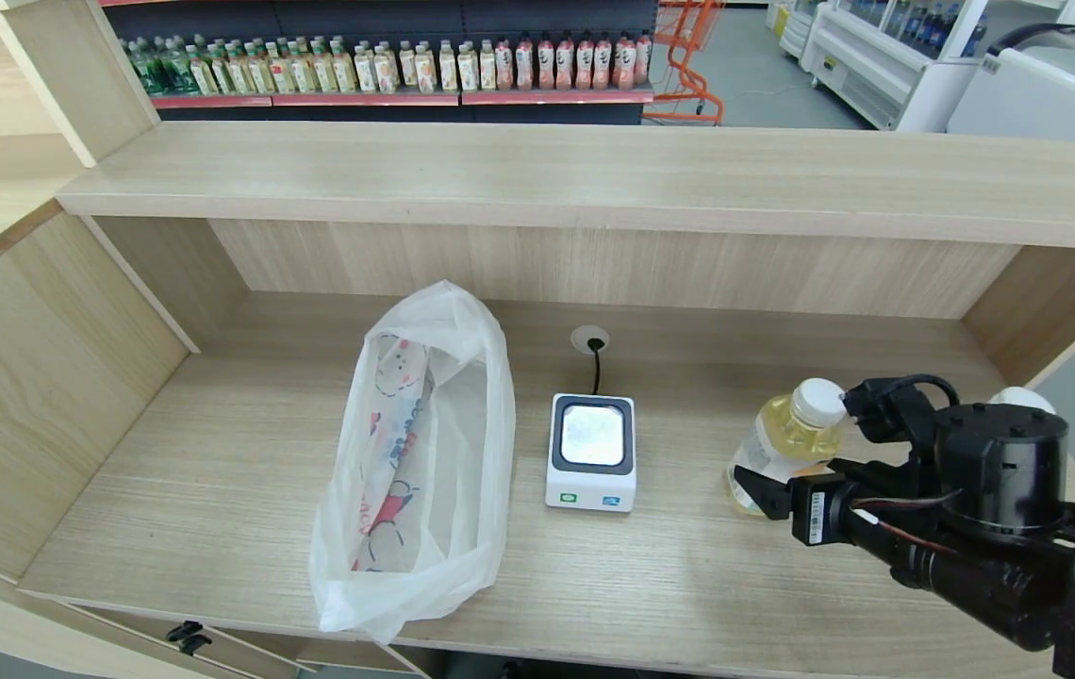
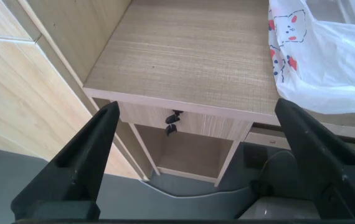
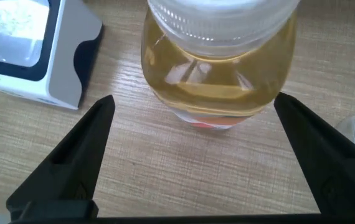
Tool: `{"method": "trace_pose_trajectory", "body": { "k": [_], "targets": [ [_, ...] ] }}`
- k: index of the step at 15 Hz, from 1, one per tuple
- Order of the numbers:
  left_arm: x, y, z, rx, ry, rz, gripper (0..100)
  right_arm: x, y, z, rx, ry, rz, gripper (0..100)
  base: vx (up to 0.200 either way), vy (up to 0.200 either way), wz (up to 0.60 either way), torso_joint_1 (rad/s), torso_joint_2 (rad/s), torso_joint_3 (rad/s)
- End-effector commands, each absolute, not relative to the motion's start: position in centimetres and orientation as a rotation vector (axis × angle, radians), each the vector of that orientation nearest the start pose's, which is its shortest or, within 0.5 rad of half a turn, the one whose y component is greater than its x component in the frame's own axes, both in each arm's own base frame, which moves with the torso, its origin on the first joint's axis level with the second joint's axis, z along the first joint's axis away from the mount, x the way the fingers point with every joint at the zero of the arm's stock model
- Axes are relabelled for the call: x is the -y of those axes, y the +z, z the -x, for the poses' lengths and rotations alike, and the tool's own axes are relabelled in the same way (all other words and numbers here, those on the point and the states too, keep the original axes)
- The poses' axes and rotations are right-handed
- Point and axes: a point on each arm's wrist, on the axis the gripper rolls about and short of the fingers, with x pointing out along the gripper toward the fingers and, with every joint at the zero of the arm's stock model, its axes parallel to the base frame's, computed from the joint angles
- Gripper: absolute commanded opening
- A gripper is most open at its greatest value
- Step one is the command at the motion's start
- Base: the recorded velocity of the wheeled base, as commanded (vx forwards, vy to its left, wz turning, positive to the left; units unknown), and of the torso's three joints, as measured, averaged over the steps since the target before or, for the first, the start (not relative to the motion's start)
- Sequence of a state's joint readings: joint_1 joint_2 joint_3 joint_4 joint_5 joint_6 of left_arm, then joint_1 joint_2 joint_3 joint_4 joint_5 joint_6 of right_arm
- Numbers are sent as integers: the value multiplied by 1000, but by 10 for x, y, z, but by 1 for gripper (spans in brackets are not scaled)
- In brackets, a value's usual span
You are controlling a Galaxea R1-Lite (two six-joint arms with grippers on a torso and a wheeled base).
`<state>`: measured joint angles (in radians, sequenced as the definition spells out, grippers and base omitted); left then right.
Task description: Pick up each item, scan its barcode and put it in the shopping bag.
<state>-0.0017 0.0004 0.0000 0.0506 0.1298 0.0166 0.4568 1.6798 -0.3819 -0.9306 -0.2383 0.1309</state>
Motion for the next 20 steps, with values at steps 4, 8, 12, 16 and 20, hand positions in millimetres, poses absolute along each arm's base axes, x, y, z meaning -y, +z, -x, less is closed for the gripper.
{"method": "trace_pose_trajectory", "body": {
  "k": [4,8,12,16,20],
  "targets": [
    [-3,70,23,-52,128,-20,100,-120,88,-244,-325,167,-4,100,0,0,0,0,0,0],
    [-3,70,23,-52,128,-20,100,-130,77,-253,-273,182,6,100,0,0,0,0,0,0],
    [-3,70,23,-52,128,-20,100,-141,74,-254,-236,221,3,100,0,0,0,0,0,0],
    [-3,70,23,-52,128,-20,100,-141,80,-260,-201,236,-8,0,0,0,0,0,0,0],
    [-3,70,23,-52,128,-20,100,-139,80,-264,-187,239,34,0,0,0,0,0,0,0]
  ]
}}
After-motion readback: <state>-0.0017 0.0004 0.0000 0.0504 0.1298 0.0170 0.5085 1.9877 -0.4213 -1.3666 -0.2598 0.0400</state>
